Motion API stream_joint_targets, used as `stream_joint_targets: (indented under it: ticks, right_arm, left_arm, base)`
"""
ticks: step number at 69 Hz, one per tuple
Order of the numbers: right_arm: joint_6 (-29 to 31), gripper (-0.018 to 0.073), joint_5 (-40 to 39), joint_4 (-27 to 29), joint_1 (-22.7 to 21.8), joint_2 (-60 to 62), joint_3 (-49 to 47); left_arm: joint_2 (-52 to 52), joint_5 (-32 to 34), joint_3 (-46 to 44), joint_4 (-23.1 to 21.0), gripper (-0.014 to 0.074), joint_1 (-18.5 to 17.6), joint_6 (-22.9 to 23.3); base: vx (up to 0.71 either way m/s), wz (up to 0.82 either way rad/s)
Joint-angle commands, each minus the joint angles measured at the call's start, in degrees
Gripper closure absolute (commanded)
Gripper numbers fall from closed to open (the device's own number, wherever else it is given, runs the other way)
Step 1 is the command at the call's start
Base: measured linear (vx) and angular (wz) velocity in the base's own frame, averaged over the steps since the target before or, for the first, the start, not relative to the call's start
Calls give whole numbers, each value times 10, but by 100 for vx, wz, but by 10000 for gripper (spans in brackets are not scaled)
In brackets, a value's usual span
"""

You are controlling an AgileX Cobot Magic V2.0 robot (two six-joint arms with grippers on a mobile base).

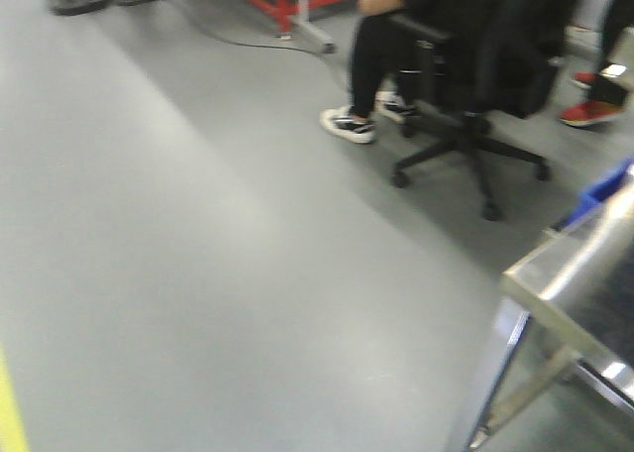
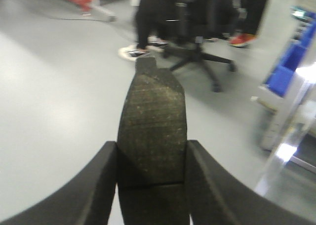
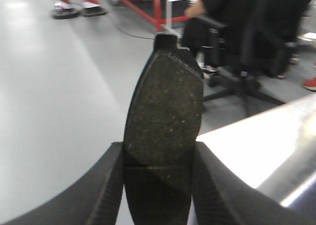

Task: Move and align brake pads A on conveyor
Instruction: 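Drive forward along the yellow floor line past the striped cones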

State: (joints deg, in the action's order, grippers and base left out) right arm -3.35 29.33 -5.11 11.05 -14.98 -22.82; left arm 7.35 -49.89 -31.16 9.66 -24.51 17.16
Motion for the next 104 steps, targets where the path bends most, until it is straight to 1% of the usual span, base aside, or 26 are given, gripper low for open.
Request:
stream_joint_targets:
  ticks: [1,42,57,82,104]
  right_arm:
    - [6,561,-53,-7,-2,-5,-17]
    - [6,561,-51,-7,-2,-5,-17]
    - [6,561,-51,-7,-2,-5,-17]
    - [6,561,-51,-7,-2,-5,-17]
    - [6,561,-51,-7,-2,-5,-17]
  left_arm:
    - [8,55,-15,3,602,-3,0]
    - [8,55,-15,3,602,-3,0]
    - [8,55,-15,3,602,-3,0]
    - [8,55,-15,3,602,-3,0]
    - [8,55,-15,3,602,-3,0]
  base:
    - [-22,88]
    - [-14,86]
    - [-2,67]
    - [12,29]
    - [33,-2]
